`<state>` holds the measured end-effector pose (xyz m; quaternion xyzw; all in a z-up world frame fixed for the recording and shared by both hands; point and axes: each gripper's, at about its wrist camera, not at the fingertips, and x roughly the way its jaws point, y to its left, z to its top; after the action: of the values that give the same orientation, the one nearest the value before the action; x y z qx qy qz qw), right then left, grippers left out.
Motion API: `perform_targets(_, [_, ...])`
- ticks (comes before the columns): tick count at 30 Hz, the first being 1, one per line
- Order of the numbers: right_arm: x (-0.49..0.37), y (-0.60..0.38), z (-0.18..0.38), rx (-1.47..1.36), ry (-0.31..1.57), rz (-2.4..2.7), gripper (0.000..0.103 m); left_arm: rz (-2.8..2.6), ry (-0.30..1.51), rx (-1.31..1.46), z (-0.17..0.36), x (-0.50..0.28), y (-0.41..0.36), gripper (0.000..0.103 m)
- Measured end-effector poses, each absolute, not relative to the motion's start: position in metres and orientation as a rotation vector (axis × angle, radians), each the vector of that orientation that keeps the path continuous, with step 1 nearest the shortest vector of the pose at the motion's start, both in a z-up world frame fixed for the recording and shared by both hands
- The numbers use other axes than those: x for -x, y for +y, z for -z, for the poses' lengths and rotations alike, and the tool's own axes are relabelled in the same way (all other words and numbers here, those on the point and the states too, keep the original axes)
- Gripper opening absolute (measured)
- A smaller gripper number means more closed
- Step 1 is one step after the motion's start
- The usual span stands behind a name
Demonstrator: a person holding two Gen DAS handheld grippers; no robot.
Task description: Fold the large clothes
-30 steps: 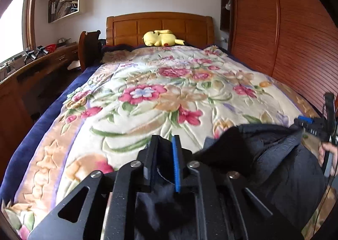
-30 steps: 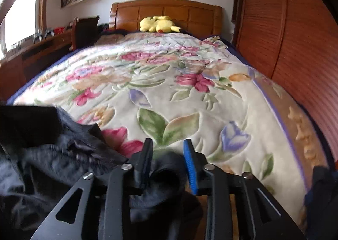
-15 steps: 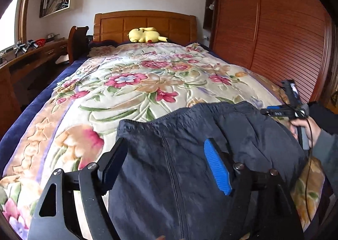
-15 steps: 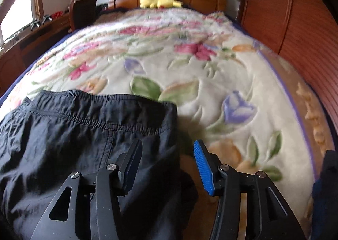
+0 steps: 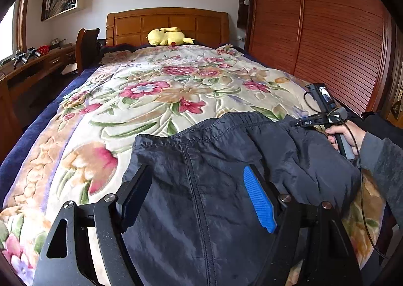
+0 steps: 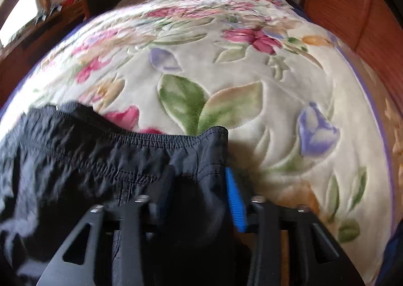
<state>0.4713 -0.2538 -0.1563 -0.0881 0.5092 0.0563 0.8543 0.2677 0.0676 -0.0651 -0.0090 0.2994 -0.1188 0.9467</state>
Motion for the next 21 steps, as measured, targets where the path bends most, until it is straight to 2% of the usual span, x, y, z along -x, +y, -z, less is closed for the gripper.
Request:
perform_targets(1, [-0.471, -0.251, 0.156, 0.210, 1.068, -0.118, 0.012, 0.246, 0.609, 0.023, 0.065, -0.267, 0.068, 0.076])
perform_targets(3, [-0.470, -0.245, 0.152, 0.252, 1.038, -0.108, 0.009, 0.263, 0.606, 0.041, 0.066, -0.265, 0.065, 0.076])
perform_targets(7, [-0.465, -0.247, 0.124, 0.287, 0.873, 0.018, 0.007, 0.291, 0.620, 0.038, 0.069, -0.263, 0.054, 0.076])
perform_targets(11, [-0.468, -0.248, 0.119, 0.294, 0.927, 0.080, 0.008, 0.295, 0.621, 0.019, 0.070, -0.260, 0.044, 0.076])
perform_targets(21, [-0.383, -0.231, 0.083, 0.235, 0.911, -0.106, 0.039, 0.343, 0.627, 0.010, 0.070, -0.250, 0.027, 0.076])
